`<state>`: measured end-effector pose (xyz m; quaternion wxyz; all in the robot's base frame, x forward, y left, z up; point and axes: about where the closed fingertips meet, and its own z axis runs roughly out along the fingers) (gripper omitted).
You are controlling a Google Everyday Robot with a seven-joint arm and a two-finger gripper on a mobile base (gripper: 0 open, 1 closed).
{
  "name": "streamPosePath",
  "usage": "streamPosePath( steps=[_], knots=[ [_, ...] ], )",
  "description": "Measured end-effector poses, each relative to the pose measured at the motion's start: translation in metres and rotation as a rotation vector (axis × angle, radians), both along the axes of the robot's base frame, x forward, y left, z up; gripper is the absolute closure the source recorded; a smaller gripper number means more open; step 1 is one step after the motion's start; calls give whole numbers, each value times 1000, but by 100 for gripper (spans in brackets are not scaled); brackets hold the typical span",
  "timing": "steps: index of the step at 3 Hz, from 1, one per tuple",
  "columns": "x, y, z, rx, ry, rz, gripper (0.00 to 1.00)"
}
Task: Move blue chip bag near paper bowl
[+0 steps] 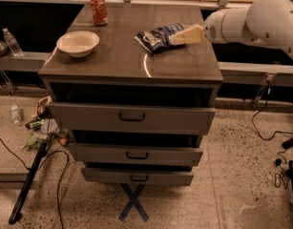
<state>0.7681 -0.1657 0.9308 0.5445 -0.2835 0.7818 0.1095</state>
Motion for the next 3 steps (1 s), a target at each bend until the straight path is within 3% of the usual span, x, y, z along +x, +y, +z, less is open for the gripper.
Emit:
streamPosePath(
  steps=[2,3],
  knots=[
    [84,22,-35,75,36,4,4],
    [101,27,-52,93,64,9,26]
  ],
)
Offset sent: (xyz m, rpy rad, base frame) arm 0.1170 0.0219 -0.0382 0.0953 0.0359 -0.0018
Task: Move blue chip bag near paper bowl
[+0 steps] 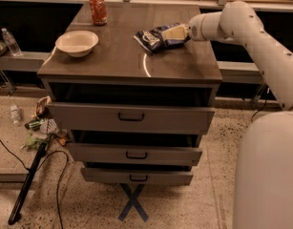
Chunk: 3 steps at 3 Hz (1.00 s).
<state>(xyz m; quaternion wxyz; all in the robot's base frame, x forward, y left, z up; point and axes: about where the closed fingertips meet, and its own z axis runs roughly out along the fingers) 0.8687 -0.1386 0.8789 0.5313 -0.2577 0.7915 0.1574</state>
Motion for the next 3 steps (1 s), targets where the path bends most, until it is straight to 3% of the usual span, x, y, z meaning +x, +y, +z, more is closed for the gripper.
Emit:
streamPosePath(
  steps=[1,2,3],
  knots=[
    [5,10,-15,14,23,35,50],
    [-5,29,-16,28,24,116,81],
    [-30,57,21,41,-21,203,100]
  ],
)
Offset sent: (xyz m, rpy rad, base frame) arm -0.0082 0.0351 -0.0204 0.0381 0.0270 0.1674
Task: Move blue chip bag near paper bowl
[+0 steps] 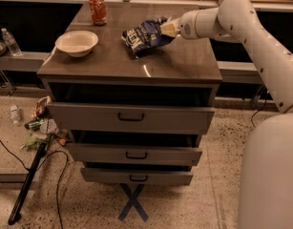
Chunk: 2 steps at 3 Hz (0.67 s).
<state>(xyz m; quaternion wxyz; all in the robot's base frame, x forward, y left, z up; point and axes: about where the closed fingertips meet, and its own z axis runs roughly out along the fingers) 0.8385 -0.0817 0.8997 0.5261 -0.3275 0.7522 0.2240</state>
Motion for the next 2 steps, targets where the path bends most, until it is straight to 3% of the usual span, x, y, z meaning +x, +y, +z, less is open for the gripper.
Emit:
streamPosePath(
  steps=[2],
  knots=[
    [-29,52,27,58,-27,111,100]
  ],
)
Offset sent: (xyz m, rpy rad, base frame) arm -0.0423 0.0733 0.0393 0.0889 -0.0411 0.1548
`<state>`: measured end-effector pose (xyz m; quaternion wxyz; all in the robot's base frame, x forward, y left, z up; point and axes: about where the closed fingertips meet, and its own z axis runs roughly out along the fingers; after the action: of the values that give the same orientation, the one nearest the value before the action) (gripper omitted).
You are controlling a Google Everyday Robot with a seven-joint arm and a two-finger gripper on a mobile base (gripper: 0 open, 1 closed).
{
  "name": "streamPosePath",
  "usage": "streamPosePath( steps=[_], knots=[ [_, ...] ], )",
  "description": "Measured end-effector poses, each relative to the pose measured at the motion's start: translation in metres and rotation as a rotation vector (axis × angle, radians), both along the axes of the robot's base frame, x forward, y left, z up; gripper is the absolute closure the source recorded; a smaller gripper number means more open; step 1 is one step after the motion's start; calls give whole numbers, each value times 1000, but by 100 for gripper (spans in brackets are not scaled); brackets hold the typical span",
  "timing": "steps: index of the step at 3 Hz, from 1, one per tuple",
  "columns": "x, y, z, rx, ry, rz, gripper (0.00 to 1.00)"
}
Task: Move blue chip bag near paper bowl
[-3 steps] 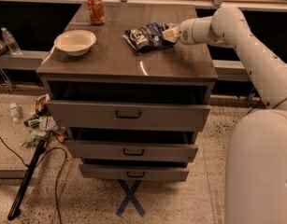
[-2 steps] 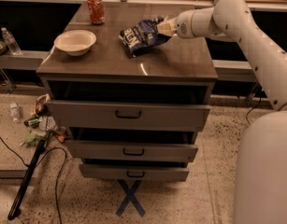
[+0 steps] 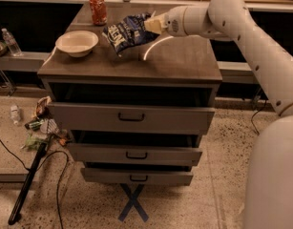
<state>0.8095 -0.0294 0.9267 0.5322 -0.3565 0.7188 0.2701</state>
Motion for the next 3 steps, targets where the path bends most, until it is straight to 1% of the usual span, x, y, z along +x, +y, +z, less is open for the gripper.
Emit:
streamPosePath(
  steps=[1,3],
  knots=[
    [-6,21,-3,5,10,49,76],
    [-12,37,-9,13,19,92,30]
  ],
)
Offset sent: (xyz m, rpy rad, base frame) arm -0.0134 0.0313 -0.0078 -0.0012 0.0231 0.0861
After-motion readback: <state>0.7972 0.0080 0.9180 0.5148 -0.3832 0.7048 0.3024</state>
